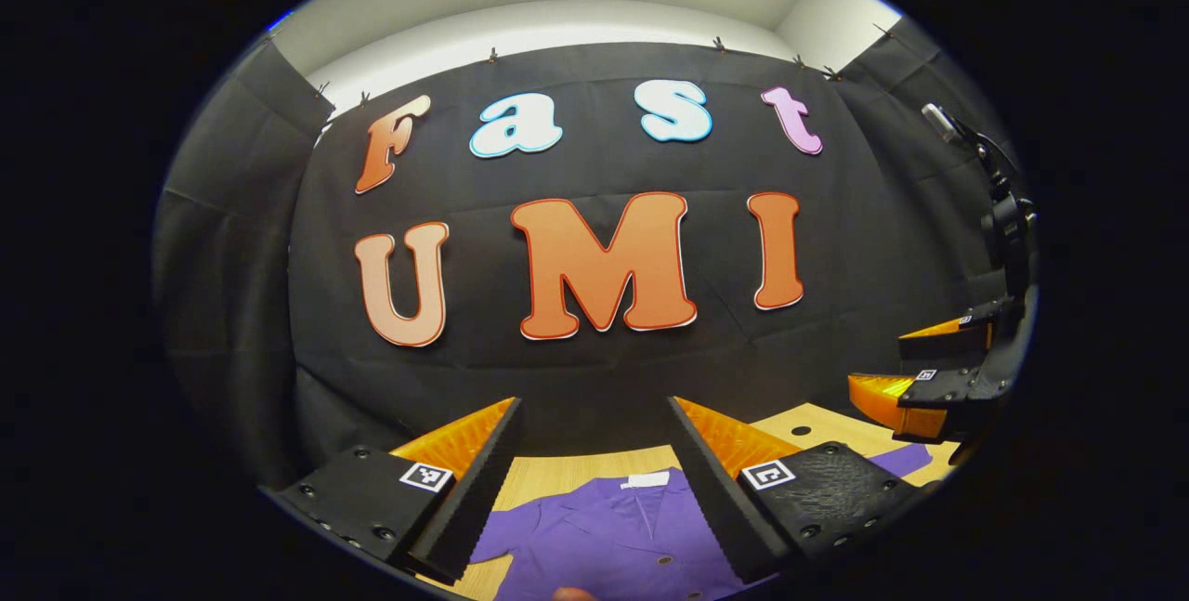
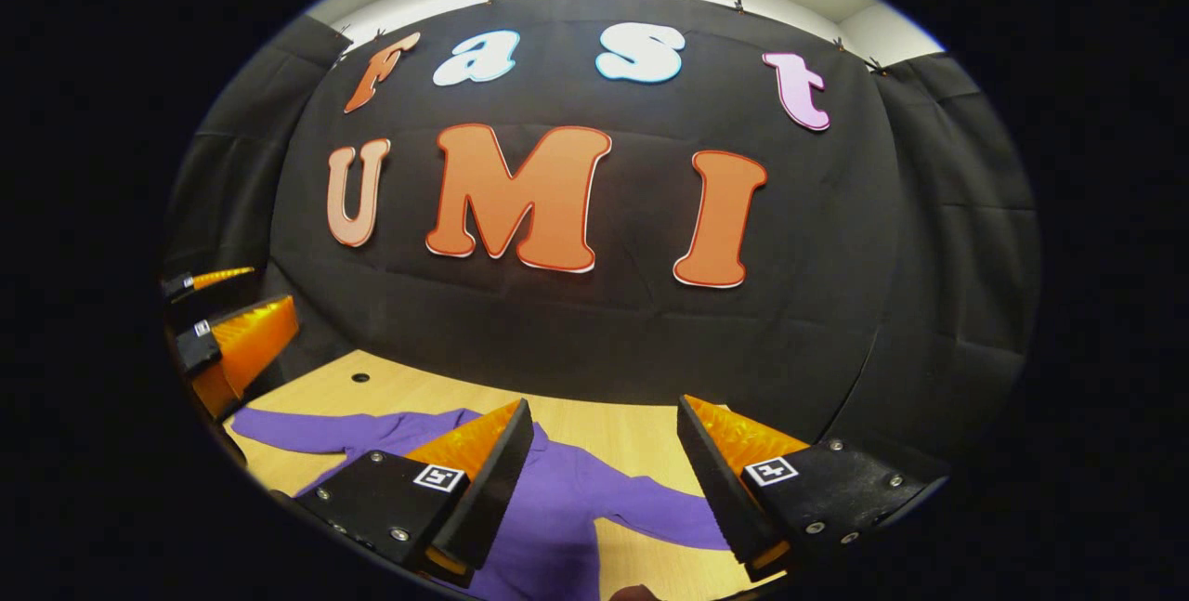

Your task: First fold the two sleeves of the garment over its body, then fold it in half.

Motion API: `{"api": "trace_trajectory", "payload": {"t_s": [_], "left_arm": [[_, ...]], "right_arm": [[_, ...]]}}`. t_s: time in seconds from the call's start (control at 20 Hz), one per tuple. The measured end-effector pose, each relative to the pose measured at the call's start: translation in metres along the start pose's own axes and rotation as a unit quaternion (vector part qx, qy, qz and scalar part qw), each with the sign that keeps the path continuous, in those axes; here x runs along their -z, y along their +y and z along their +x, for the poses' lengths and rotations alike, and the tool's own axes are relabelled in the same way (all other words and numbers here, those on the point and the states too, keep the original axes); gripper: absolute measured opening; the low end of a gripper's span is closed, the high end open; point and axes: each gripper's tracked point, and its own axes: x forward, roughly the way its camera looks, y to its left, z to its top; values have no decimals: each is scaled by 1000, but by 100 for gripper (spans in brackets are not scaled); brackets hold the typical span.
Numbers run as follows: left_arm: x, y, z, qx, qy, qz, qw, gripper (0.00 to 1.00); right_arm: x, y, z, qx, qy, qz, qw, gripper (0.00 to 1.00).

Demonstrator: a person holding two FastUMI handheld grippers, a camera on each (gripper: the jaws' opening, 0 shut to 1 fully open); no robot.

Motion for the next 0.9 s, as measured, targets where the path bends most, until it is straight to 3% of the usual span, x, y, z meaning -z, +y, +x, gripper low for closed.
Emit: {"api": "trace_trajectory", "payload": {"t_s": [0.6,0.9], "left_arm": [[-14,-7,-7,0,-11,10,1000,97],[-3,-7,-8,-12,5,13,1000,97]], "right_arm": [[101,-107,18,92,95,-1,991,94],[194,-154,38,134,203,29,970,95]]}}
